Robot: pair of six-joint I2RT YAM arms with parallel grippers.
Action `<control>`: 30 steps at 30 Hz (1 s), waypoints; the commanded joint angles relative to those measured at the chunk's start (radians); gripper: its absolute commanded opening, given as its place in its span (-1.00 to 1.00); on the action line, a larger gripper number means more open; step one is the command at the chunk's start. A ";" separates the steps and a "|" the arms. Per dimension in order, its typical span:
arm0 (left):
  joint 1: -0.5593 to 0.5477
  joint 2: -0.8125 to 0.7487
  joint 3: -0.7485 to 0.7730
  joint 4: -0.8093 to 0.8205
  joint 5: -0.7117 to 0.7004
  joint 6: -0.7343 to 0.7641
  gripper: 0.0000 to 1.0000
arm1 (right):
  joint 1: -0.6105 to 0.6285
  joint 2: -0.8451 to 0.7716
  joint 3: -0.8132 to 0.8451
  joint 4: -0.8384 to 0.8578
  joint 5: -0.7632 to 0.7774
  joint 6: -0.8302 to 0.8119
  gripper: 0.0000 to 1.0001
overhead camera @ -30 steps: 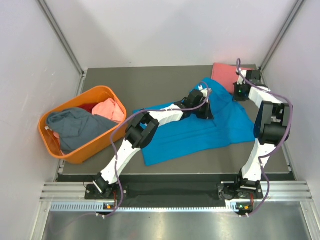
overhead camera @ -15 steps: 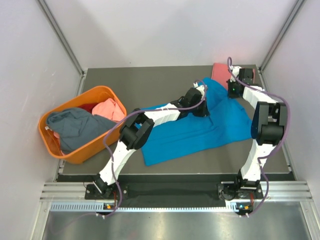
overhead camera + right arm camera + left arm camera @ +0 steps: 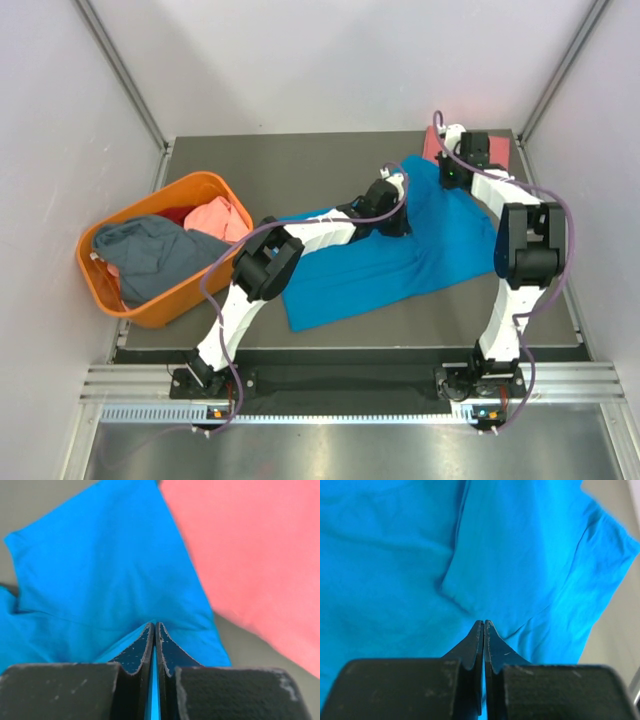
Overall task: Fold and stack the t-shirts
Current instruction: Fold the tshirt
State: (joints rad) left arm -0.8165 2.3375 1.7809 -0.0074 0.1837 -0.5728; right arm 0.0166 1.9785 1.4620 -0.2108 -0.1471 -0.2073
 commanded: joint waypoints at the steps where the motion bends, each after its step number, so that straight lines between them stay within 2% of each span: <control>1: -0.003 -0.081 -0.032 0.020 -0.026 0.022 -1.00 | 0.035 0.019 0.058 0.097 -0.011 -0.037 -1.00; 18: -0.004 -0.127 -0.069 -0.032 -0.150 0.028 -1.00 | 0.054 0.026 0.032 0.136 -0.023 -0.090 -1.00; 21: -0.003 -0.130 -0.069 -0.019 -0.144 0.033 -1.00 | 0.052 0.026 0.029 0.131 -0.023 -0.093 -1.00; 24: -0.001 -0.106 -0.049 -0.006 -0.073 0.050 -1.00 | 0.054 0.026 0.032 0.125 -0.023 -0.093 -1.00; 26: 0.005 -0.071 -0.011 -0.008 -0.023 0.047 -0.84 | 0.054 0.023 0.029 0.120 -0.022 -0.096 -1.00; 27: 0.007 -0.060 -0.003 -0.005 -0.014 0.045 -0.65 | 0.052 0.023 0.031 0.119 -0.022 -0.096 -1.00; 30: 0.008 -0.033 0.000 0.041 0.000 0.044 -0.47 | 0.052 0.022 0.024 0.117 -0.020 -0.098 -1.00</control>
State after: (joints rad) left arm -0.8131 2.2890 1.7351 -0.0391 0.1387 -0.5407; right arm 0.0589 2.0239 1.4746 -0.1452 -0.1600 -0.2867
